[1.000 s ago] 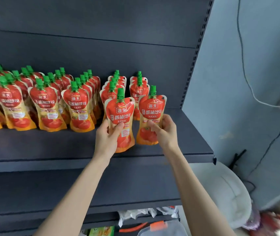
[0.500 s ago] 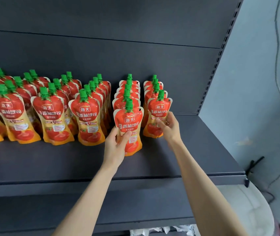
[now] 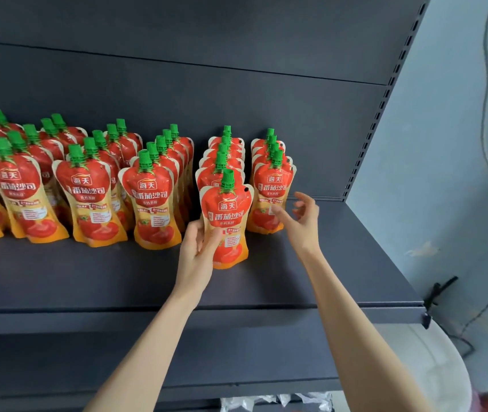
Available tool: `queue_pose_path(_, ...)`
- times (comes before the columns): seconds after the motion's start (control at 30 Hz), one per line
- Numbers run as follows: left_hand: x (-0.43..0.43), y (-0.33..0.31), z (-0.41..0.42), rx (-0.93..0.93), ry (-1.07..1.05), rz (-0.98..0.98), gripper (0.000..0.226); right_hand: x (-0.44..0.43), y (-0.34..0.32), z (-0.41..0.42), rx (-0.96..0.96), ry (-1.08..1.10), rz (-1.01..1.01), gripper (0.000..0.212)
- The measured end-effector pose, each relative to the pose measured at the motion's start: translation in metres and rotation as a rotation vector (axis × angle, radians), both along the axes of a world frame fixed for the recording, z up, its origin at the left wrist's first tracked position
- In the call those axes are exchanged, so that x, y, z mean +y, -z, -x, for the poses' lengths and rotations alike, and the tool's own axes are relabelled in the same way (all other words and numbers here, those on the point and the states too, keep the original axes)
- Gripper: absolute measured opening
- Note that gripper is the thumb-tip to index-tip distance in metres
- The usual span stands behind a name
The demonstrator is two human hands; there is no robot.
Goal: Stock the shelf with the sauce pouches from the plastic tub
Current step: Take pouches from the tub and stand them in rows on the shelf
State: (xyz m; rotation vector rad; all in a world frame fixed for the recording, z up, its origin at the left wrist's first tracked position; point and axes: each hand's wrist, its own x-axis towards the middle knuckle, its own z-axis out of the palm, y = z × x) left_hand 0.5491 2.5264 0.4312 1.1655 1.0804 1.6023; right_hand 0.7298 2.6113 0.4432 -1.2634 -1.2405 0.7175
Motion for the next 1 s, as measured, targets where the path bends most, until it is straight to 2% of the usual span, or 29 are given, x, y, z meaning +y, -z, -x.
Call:
queue_pose_path(0.07,-0.001,0.002,-0.003,-0.008,0.03,0.005,0.021,-0.026,-0.007,-0.001,0.086,-0.092,-0.012,0.033)
queue_pose_path(0.13,0.0,0.001,-0.01,0.008,0.059,-0.007,0.022,-0.048,-0.01,-0.001,0.163,-0.281,0.009,0.023)
queue_pose_path(0.2,0.003,0.0,-0.018,0.035,0.084,-0.017,0.019,-0.062,-0.008,0.001,0.189,-0.427,0.026,0.026)
queue_pose_path(0.27,0.006,0.0,-0.023,0.066,0.081,-0.005,0.016,-0.065,-0.005,0.004,0.136,-0.481,0.018,0.031)
queue_pose_path(0.37,0.01,0.005,-0.02,0.211,-0.091,-0.039,0.013,-0.059,-0.001,0.004,0.079,-0.443,-0.011,0.025)
queue_pose_path(0.4,0.012,0.007,-0.016,0.265,-0.172,-0.063,0.019,-0.056,0.0,0.002,0.073,-0.415,-0.021,0.024)
queue_pose_path(0.5,0.024,0.013,-0.004,0.385,-0.339,-0.058,0.057,-0.044,0.006,-0.008,0.043,-0.311,-0.041,0.023)
queue_pose_path(0.6,0.038,0.013,-0.002,0.499,-0.381,-0.017,0.076,-0.032,0.007,-0.014,0.014,-0.276,-0.038,0.023)
queue_pose_path(0.83,0.057,0.012,-0.003,0.417,-0.341,0.021,0.061,-0.011,0.01,-0.01,-0.047,-0.24,-0.047,0.018)
queue_pose_path(1.0,0.056,0.009,0.001,0.317,-0.235,0.063,0.052,-0.005,0.013,-0.006,-0.057,-0.237,-0.064,0.018)
